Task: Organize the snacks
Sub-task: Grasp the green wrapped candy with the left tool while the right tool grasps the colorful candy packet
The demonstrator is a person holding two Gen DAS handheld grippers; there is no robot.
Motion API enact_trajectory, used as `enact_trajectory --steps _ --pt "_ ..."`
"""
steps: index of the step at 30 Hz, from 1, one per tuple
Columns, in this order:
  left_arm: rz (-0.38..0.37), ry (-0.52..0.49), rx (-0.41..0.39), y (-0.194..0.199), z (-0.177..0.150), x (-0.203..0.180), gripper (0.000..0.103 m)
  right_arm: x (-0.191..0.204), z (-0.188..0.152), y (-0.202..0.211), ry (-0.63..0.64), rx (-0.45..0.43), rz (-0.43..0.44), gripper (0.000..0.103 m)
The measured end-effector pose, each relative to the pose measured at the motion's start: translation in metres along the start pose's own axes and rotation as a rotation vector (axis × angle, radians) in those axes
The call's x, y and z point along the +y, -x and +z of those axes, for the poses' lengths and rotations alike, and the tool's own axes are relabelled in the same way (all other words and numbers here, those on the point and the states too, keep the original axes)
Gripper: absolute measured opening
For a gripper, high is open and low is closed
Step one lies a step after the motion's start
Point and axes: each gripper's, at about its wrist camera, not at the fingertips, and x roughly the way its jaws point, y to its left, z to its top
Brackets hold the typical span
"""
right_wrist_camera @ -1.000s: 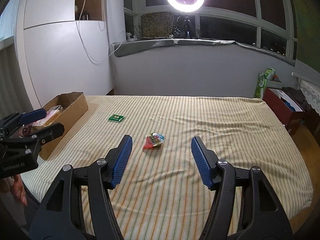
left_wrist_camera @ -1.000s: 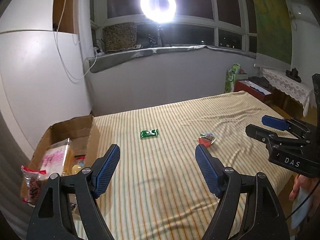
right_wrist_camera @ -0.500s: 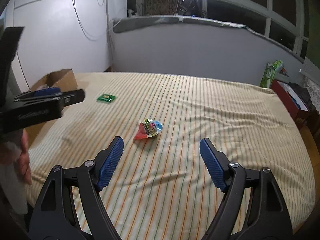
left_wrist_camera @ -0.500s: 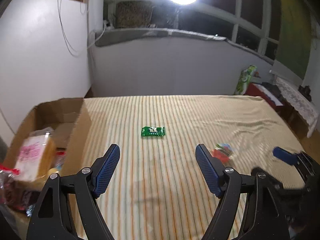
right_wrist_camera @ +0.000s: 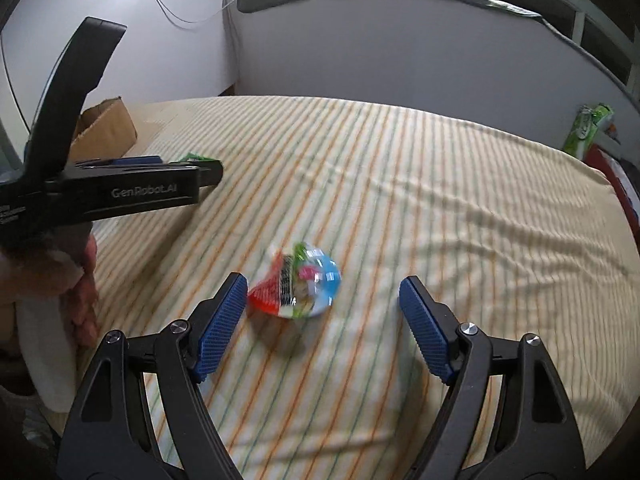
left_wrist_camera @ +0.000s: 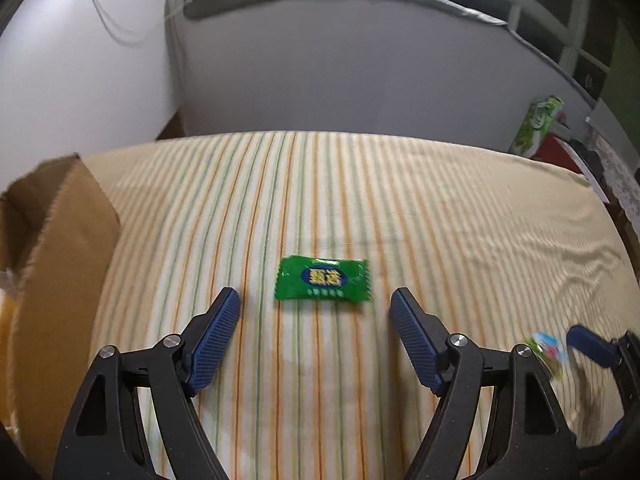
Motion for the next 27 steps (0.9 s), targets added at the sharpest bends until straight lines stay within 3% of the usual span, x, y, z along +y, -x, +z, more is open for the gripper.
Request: enact_trajectory --steps 3,4,5,6,12,13,14,27 --pt "0.002 0.007 -0.011 -0.003 0.005 0.002 0.072 0.004 0.003 -0.006 0.024 0.012 -0.014 0.061" --pt "0.014 0.013 -0.021 -0.001 0.004 0.003 0.060 0.005 0.003 -0.006 0.031 0.009 -0.019 0.052" --pt "0.017 0.018 -0.031 0.000 0.004 0.005 0.040 0.006 0.003 -0.005 0.030 0.006 -0.023 0.041" --pt "0.010 0.020 -0.039 0.002 0.003 0.006 0.032 0.005 0.002 -0.004 0.026 0.001 -0.031 0.038" --pt "-0.045 0.033 -0.047 0.005 0.004 0.016 0.028 0.003 0.001 -0.001 0.024 -0.006 -0.030 0.030" --pt "-0.060 0.038 -0.050 0.007 0.005 0.017 0.024 0.001 0.002 -0.001 0.019 -0.008 -0.026 0.030" --pt "-0.076 0.044 -0.053 0.007 0.004 0.019 0.010 -0.001 0.002 -0.002 0.012 -0.011 -0.020 0.029" --pt "-0.145 -0.003 -0.130 0.031 -0.002 0.011 0.004 -0.004 0.000 0.007 -0.017 -0.066 -0.012 0.028"
